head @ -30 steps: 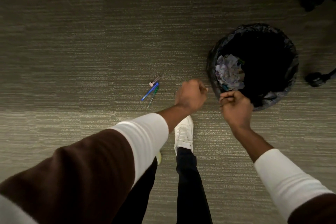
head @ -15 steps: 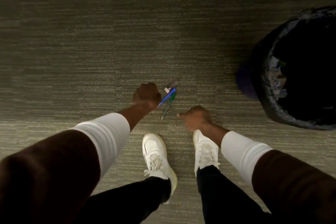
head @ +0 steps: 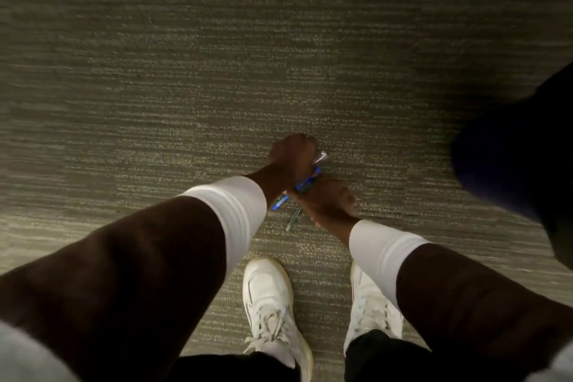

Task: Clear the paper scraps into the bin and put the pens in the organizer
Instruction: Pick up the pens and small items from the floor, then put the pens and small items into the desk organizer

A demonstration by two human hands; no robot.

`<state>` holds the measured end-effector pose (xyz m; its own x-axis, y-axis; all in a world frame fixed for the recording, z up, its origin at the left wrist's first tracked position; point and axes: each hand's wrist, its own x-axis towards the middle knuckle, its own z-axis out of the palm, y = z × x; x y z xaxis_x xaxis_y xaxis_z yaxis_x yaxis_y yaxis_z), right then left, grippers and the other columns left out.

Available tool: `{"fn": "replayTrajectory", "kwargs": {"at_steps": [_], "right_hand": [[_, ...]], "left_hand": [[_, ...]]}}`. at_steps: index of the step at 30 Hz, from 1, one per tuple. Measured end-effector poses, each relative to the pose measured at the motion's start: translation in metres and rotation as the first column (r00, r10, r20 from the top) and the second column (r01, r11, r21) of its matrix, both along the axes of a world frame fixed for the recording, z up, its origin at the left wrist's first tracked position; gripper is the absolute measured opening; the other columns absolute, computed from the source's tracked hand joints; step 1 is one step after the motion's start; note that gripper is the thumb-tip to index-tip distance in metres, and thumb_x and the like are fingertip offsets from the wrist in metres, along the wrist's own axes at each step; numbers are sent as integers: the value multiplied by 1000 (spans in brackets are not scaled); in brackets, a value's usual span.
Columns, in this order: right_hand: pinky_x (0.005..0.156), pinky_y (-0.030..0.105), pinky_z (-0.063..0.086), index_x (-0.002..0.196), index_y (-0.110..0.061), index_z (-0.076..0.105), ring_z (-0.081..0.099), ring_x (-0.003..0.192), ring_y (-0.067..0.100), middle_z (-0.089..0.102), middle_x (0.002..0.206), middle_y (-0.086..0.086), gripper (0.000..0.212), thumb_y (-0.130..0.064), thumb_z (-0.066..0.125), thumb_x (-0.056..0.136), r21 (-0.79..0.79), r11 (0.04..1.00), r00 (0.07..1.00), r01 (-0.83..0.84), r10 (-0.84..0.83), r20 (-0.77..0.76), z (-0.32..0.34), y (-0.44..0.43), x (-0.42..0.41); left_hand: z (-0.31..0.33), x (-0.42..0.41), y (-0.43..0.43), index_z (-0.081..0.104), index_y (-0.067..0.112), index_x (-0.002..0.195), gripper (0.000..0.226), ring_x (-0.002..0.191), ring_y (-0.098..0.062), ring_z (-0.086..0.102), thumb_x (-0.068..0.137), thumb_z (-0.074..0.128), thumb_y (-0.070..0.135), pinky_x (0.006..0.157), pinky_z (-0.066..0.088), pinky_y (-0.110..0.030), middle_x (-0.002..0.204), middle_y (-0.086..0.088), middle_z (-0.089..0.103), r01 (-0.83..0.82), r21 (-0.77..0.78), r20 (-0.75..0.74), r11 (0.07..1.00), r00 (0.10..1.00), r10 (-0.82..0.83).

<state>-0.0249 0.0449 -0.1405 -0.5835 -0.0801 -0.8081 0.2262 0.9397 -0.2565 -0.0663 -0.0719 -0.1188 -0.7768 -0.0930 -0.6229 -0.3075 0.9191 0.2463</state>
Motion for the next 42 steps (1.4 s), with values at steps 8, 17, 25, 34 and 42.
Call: {"fn": "replayTrajectory", "kwargs": {"at_steps": [8,17,25,34,42], "right_hand": [[91,36,58,123,-21,66,71,114,32,72,124,9,44,-42,72,85,2,998,998,63,-64,20,-2,-8,4],[84,37,59,84,-10,66,77,98,32,79,105,15,17,-23,68,94,-131,983,987,-132,142,70,83,60,-18],[70,29,54,75,-24,55,79,70,15,76,69,0,21,-21,68,91,-152,979,989,-137,143,33,249,131,-9],[75,36,63,83,-22,68,77,63,7,79,67,-6,13,-23,70,95,-240,971,1000,13,-14,-4,438,157,0],[103,21,51,147,-27,55,69,121,14,75,127,0,45,-42,52,105,-142,989,999,-45,48,18,574,142,-33]], "left_hand": [[21,7,-14,72,12,115,29,119,-38,70,88,77,22,92,58,-44,125,-14,73,-183,-5,41,983,982,183],[110,39,-24,76,20,112,28,111,-29,73,86,78,30,91,61,-36,118,-5,78,-238,39,52,970,970,236],[265,47,-3,76,23,126,30,114,-29,71,96,72,25,100,59,-39,127,-9,71,-219,115,-2,969,975,221],[444,49,16,76,22,92,22,87,-13,76,76,91,17,73,48,-15,93,3,81,-414,327,-34,850,893,448],[578,50,15,79,16,76,21,60,3,56,70,95,27,65,46,-21,64,5,67,-463,426,-117,777,824,555]]}}
